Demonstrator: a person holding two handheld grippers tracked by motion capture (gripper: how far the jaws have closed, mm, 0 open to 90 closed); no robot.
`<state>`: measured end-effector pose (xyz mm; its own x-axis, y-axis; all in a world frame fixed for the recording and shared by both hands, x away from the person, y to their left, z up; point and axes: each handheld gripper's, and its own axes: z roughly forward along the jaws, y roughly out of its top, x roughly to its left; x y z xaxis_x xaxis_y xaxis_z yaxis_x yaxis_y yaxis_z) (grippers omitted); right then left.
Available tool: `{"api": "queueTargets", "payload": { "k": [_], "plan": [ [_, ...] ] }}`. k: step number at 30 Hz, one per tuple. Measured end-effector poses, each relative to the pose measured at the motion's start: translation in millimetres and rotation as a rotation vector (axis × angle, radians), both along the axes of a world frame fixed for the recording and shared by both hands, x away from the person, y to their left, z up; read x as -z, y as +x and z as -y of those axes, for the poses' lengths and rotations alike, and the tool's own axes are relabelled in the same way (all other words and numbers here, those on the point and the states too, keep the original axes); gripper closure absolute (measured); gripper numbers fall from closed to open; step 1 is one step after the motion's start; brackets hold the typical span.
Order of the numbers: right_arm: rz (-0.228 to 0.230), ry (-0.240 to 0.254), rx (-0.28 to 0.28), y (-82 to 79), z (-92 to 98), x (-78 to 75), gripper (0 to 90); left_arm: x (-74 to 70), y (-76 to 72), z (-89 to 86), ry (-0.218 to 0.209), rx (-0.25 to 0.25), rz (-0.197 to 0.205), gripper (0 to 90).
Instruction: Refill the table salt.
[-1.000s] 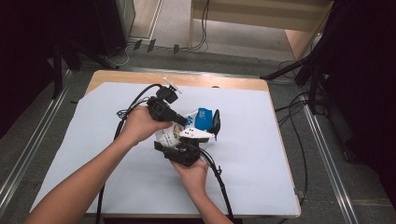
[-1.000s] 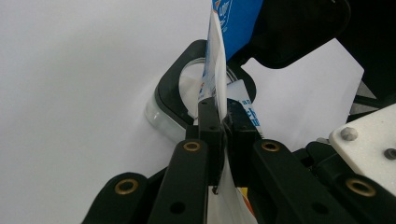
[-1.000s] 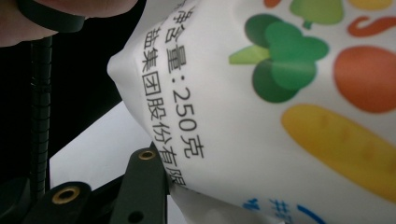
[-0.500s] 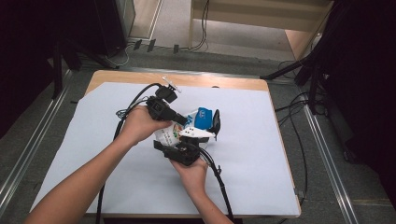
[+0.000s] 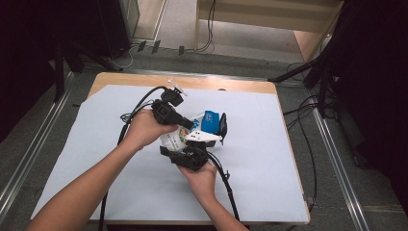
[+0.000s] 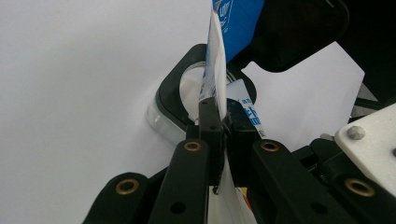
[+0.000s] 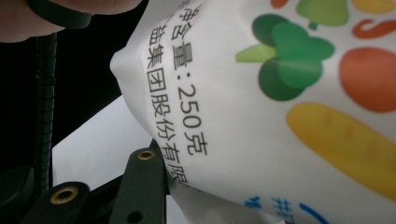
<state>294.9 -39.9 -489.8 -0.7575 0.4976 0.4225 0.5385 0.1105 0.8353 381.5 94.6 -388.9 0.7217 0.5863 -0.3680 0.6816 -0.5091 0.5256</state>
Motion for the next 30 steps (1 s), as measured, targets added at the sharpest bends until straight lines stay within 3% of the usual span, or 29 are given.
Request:
{"api": "queueTargets", "payload": {
  "k": [10, 30],
  "plan": [
    [-0.003, -0.012, -0.033, 0.8, 1.8, 1.3, 64.6, 3.0, -0.5, -1.1, -0.01, -0.005, -0.006, 88.7],
    [-0.011, 0.02, -0.036, 2.0, 1.8, 0.7, 65.0, 1.7, -0.8, -1.2, -0.012, -0.013, -0.004, 88.5]
  ]
}}
